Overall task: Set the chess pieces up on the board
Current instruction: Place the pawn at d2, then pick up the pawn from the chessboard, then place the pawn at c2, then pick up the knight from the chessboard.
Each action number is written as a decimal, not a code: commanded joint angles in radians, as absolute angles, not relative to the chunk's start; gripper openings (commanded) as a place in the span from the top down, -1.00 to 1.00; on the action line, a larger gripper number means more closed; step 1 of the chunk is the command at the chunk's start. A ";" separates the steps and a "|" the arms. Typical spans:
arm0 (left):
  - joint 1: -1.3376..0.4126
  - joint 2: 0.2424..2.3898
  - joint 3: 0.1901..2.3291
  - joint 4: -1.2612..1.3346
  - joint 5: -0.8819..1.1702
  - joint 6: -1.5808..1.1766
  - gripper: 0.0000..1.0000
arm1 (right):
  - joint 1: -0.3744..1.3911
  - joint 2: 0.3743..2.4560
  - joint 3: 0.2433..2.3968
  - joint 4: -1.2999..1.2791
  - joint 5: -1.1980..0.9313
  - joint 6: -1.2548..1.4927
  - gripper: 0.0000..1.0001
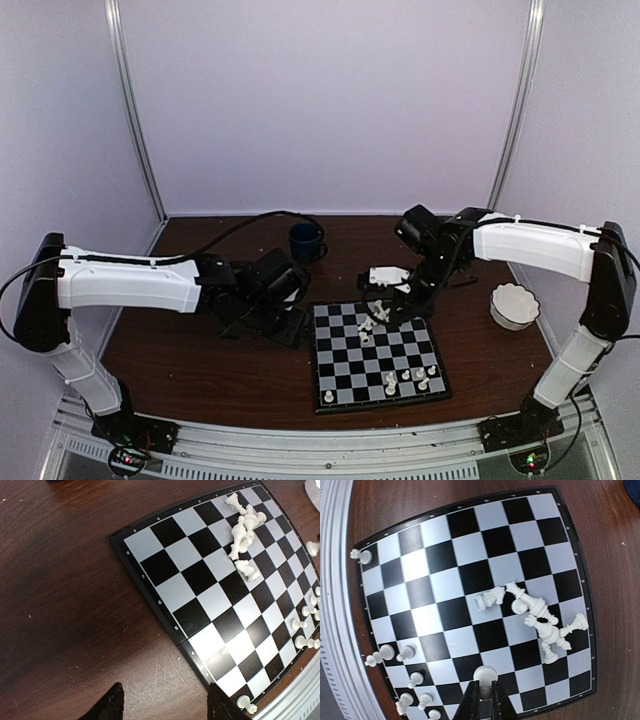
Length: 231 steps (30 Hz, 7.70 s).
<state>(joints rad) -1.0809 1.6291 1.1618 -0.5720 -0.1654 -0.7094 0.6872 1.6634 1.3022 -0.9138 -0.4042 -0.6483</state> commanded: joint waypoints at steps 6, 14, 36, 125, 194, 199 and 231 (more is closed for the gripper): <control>-1.074 1.653 1.220 -0.564 -0.185 -0.706 -0.14 | 0.848 1.581 1.166 -0.922 -0.395 -0.702 0.90; -1.075 1.605 1.174 -0.562 -0.241 -0.748 -0.15 | 0.903 1.663 1.209 -0.915 -0.380 -0.702 0.90; -1.069 1.561 1.148 -0.578 -0.281 -0.764 -0.18 | 0.997 1.772 1.273 -0.953 -0.318 -0.728 0.89; -1.069 1.593 1.154 -0.576 -0.235 -0.748 -0.19 | 0.761 1.946 1.494 -0.850 -0.232 -0.589 0.56; -1.057 1.508 1.061 -0.544 -0.290 -0.808 -0.20 | 1.089 1.873 1.354 -0.940 -0.247 -0.690 0.88; -1.057 1.513 1.052 -0.535 -0.281 -0.812 -0.20 | 1.089 1.880 1.353 -0.923 -0.241 -0.683 0.85; -1.084 1.723 1.315 -0.640 -0.217 -0.798 -0.20 | 0.834 1.378 1.147 -0.889 -0.258 -0.637 0.24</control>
<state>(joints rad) -1.0702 1.6394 1.1984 -0.6025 -0.2306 -0.7967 0.9451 1.4960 1.2816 -0.9360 -0.2367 -0.6704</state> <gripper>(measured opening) 0.605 0.375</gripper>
